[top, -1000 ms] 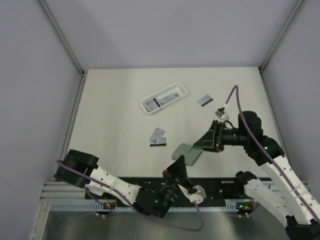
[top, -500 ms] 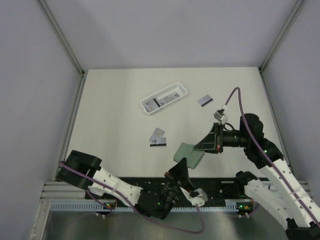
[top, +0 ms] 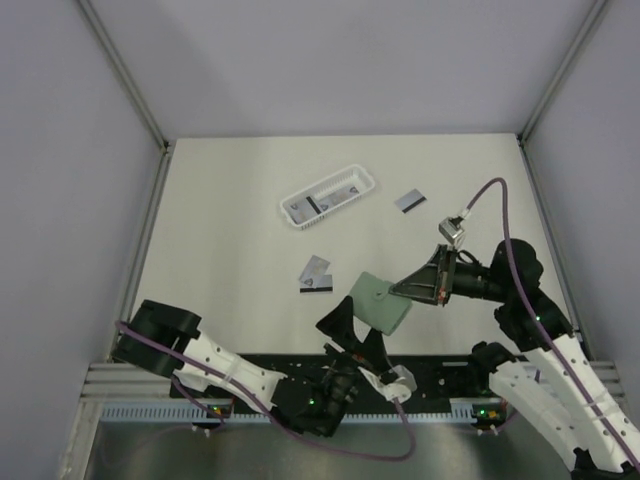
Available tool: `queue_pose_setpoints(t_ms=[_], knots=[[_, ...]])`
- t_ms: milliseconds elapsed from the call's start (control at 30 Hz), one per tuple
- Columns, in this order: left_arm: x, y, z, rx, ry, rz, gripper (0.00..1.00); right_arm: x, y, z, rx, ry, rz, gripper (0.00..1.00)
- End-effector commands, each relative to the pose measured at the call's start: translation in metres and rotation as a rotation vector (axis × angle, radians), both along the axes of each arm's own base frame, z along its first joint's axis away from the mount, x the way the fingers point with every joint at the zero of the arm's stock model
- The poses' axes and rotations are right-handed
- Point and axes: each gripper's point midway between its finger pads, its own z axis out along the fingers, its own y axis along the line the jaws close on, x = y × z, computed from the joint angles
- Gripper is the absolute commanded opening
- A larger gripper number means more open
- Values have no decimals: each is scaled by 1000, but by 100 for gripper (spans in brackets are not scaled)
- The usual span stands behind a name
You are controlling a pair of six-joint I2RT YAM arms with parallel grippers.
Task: Put the credit cards into the card holder
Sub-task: Pick up the card holder from the center of the board.
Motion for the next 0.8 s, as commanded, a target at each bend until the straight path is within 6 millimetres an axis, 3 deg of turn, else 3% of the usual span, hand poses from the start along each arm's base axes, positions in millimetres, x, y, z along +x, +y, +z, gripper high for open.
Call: queue_pose_setpoints(t_ms=[0, 100, 233, 267, 333, 367, 400, 500, 767], knots=[[7, 32, 53, -519, 255, 29, 99, 21, -6, 32, 138, -119, -175, 0], [4, 46, 68, -666, 356, -12, 99, 38, -15, 51, 286, -182, -307, 0], [2, 59, 83, -875, 512, -137, 98, 53, -25, 58, 319, -313, -420, 0], [-2, 57, 83, -866, 556, -213, 98, 54, -26, 61, 312, -355, -428, 0], [-5, 46, 86, -980, 838, -424, 98, 54, -27, 65, 289, -435, -436, 0], [9, 51, 84, -1039, 903, -458, 98, 54, -28, 67, 277, -467, -437, 0], [6, 54, 88, -1066, 954, -568, 98, 53, -28, 68, 268, -496, -435, 0], [12, 69, 92, -1135, 967, -656, 98, 48, -30, 75, 284, -558, -435, 0], [-23, 21, 103, -1118, 1148, -1025, 98, 32, -33, 94, 490, -601, -389, 0]])
